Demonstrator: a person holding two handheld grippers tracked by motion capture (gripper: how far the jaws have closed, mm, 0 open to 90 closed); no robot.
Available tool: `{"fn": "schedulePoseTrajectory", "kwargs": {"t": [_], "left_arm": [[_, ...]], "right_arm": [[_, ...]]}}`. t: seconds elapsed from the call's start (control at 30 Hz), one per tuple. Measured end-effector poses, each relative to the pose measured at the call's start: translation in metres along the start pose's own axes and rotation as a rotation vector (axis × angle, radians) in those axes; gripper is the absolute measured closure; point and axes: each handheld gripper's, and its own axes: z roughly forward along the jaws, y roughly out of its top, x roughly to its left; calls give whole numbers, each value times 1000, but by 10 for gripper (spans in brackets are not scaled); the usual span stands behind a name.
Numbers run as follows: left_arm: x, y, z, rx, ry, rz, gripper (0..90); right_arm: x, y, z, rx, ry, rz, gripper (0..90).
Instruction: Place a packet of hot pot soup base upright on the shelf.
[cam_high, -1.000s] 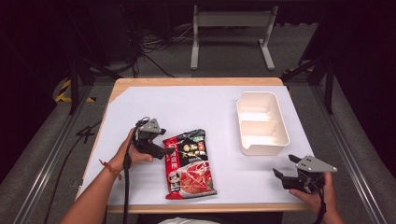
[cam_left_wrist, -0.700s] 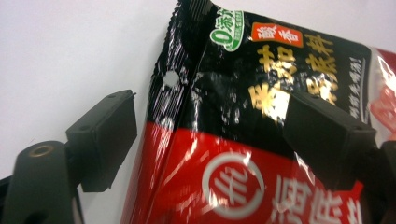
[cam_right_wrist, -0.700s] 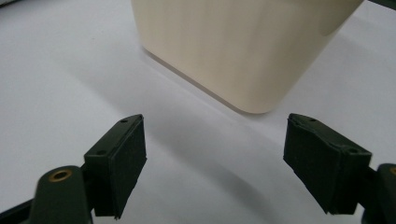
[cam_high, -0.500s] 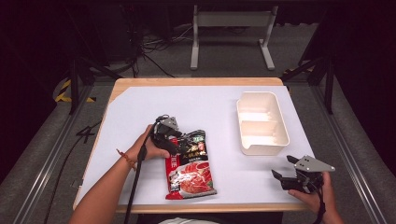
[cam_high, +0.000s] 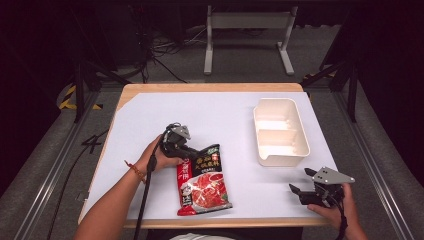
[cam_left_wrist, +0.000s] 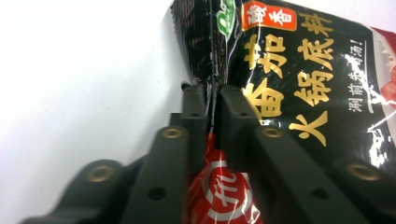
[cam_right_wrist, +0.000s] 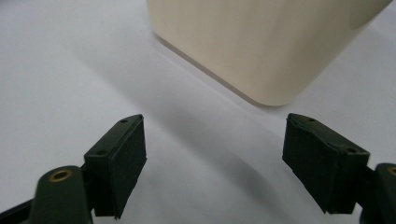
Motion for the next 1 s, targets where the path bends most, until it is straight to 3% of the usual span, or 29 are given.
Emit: {"fn": "schedulePoseTrajectory", "kwargs": {"t": [0.07,0.13,0.17,0.23,0.3,0.4,0.47,0.53,0.67,0.83,1.0], "left_arm": [[-3,0,0,-4,18,6,832],[-9,0,-6,-44,63,24,851],[-9,0,-6,-44,63,24,863],[-13,-1,-15,-102,96,28,871],[-16,-2,-21,-115,140,37,874],[-14,-5,-24,-117,130,25,873],[-13,-7,-21,-75,141,30,871],[-6,-10,-15,-50,123,10,853],[-4,-11,-14,-32,111,3,852],[-4,-14,-16,-36,110,-10,840],[0,-14,-17,-46,126,12,770]], "right_arm": [[0,0,0,-1,-3,1,211],[-1,0,-2,-10,-14,7,210],[-1,0,-2,-10,-14,7,210],[-2,0,-4,-19,-20,13,211],[-2,0,-4,-23,-24,18,210],[-3,0,-5,-28,-18,19,210],[-2,0,-5,-27,-20,16,210],[-2,0,-4,-20,-14,13,209],[-1,0,-3,-17,-10,8,209],[-3,0,-3,-17,-19,13,208],[-3,0,-4,-22,-21,14,209]]}}
